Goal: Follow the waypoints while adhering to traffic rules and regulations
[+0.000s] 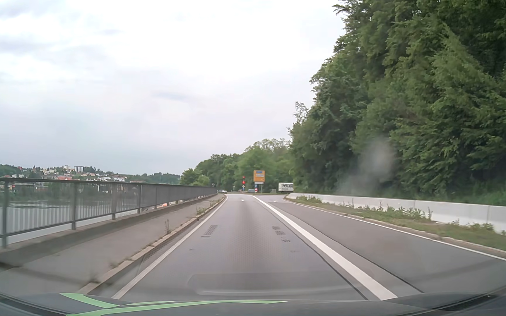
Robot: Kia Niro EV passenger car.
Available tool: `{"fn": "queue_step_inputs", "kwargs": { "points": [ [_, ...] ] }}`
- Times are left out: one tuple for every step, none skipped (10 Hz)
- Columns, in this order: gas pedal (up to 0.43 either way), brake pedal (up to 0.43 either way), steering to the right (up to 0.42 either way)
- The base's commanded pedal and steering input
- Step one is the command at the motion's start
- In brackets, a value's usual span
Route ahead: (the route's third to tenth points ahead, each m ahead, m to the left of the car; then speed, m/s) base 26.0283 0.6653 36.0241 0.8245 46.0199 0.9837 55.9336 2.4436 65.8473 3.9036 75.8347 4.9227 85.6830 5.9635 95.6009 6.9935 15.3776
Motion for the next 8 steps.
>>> {"fn": "queue_step_inputs", "kwargs": {
  "points": [
    [0.000,0.061,-0.005],
    [0.000,0.061,-0.005],
    [0.000,0.055,-0.005],
    [0.000,0.049,-0.005],
    [0.000,0.043,-0.005],
    [0.000,0.037,-0.005],
    [0.000,0.037,-0.004],
    [0.000,0.037,-0.004]
  ]
}}
